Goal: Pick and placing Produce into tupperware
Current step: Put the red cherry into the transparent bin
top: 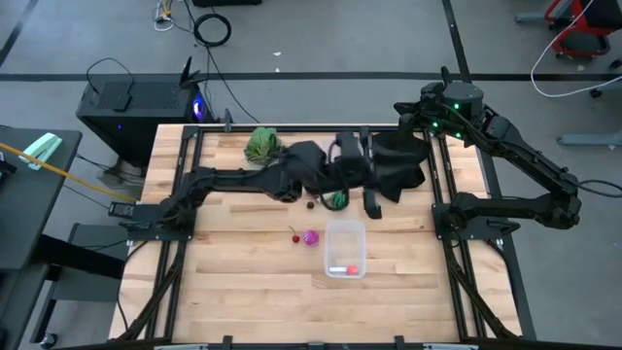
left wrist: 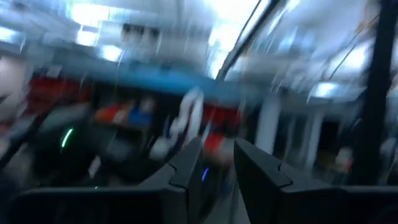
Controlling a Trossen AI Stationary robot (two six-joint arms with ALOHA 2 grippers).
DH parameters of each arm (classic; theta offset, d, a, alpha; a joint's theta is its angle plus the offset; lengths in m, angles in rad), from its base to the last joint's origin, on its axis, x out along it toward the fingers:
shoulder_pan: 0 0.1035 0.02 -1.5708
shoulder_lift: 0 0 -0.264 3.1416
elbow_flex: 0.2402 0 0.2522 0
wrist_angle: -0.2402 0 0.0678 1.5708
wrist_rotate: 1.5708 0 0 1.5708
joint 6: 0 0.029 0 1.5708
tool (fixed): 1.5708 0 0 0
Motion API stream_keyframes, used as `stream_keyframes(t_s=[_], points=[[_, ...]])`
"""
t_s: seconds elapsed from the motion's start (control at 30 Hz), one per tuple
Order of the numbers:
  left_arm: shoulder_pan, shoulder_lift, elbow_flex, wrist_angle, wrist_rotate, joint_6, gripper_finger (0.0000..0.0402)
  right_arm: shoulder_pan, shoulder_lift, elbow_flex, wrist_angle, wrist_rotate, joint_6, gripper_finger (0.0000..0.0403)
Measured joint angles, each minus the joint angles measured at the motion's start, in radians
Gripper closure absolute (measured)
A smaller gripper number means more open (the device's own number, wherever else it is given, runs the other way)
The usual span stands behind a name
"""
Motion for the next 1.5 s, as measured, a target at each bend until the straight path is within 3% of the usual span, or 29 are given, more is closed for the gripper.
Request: stream_keyframes(t_s=[0.3, 0.43, 0.5, 0.63, 0.73, 0.87, 0.97, 1.23, 1.37, 1.5], points=[[0.112, 0.024, 0.0, 0.739, 0.089, -0.267, 0.0333, 0.0, 0.0, 0.0, 0.0, -0.003, 0.007, 0.0365], [0.165, 0.061, 0.001, 1.093, 0.141, -0.304, 0.0349, 0.0, 0.0, 0.0, 0.0, -0.007, 0.007, 0.0365], [0.186, 0.081, 0.001, 1.187, 0.187, -0.33, 0.036, 0.0, 0.0, 0.0, 0.0, -0.013, 0.007, 0.0365], [0.206, 0.117, 0.0, 1.175, 0.26, -0.395, 0.0387, 0.0, 0.0, 0.0, 0.0, -0.019, 0.007, 0.0365], [0.204, 0.141, -0.002, 1.122, 0.258, -0.365, 0.0396, 0.0, 0.0, 0.0, 0.0, -0.019, 0.007, 0.0365], [0.191, 0.146, -0.075, 1.133, 0.09, -0.332, 0.0391, 0.0, 0.0, 0.0, -0.008, -0.019, 0.006, 0.0365], [0.192, 0.141, -0.151, 1.252, -0.03, -0.242, 0.0396, 0.0, 0.0, 0.0, -0.024, -0.019, 0.006, 0.0365], [0.216, 0.084, -0.26, 1.252, 0.033, -0.224, 0.0396, -0.002, 0.0, 0.0, -0.052, -0.019, 0.004, 0.0365], [0.215, 0.007, -0.404, 1.252, 0.045, -0.156, 0.0396, -0.002, 0.0, 0.0, -0.052, -0.019, 0.004, 0.0365], [0.216, -0.132, -0.661, 1.252, 0.079, -0.114, 0.0397, -0.002, 0.0, 0.0, -0.052, -0.02, 0.004, 0.0365]])
